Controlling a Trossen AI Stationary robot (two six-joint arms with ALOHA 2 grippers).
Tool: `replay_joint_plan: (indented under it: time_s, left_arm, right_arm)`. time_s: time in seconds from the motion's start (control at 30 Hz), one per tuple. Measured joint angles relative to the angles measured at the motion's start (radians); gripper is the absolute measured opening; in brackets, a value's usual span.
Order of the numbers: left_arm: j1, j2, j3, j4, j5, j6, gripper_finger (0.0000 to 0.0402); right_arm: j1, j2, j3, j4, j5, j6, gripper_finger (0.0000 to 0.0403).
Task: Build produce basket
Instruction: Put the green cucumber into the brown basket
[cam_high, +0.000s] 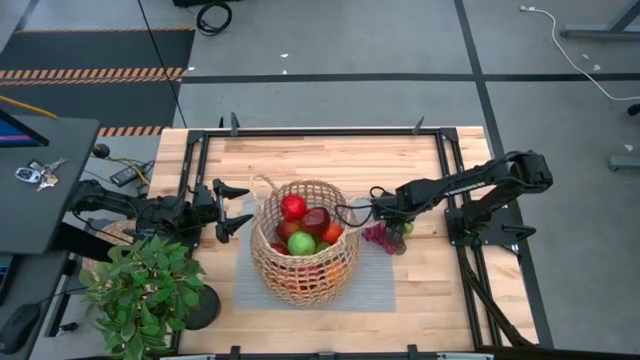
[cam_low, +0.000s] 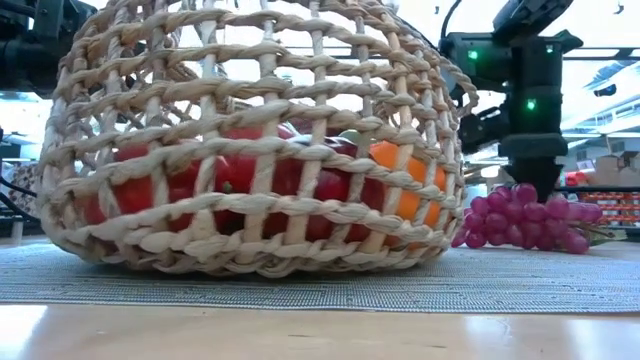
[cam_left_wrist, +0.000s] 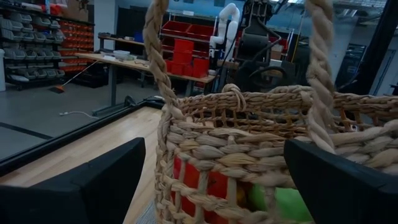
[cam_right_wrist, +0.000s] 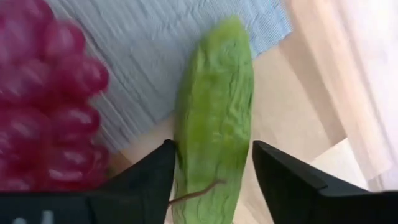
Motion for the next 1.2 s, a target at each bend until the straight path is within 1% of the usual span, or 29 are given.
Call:
replay_joint_plan:
  time_s: [0.23,0.33,0.43,0.5,0.6,0.7,0.9,1.03,1.2]
  left_arm:
    - [0.000,0.000,0.000,0.000,0.000,0.000,0.0389]
    - [0.000,0.000,0.000,0.000,0.000,0.000,0.0389]
    - [0.000,0.000,0.000,0.000,0.000,0.000,0.0389]
    - [0.000,0.000,0.000,0.000,0.000,0.000,0.0389]
    - [0.000,0.000,0.000,0.000,0.000,0.000,0.0389]
    - [0.000,0.000,0.000,0.000,0.000,0.000,0.0389]
    - [0.000,0.000,0.000,-0.002,0.000,0.000,0.0389]
    - [0.000,0.000,0.000,-0.001,0.000,0.000,0.0389]
    - [0.000,0.000,0.000,0.000,0.000,0.000,0.0389]
  right_arm:
    - [-0.005,-0.080,0.018,0.022,0.060,0.023,0.0180]
    - [-0.006,-0.124,0.018,0.022,0.047,0.028,0.0166]
    - [-0.005,-0.150,0.018,0.024,0.028,0.028,0.0163]
    - [-0.005,-0.152,0.017,0.026,0.036,0.021,0.0168]
    - [-0.017,-0.143,-0.013,0.068,0.046,0.001,0.0187]
    - [-0.036,-0.134,-0.060,0.154,0.046,-0.006,0.0215]
    - [-0.075,-0.127,-0.108,0.238,0.036,-0.042,0.0269]
    - [-0.093,-0.112,-0.137,0.237,0.032,-0.047,0.0280]
    - [-0.095,-0.069,-0.144,0.251,0.020,-0.054,0.0274]
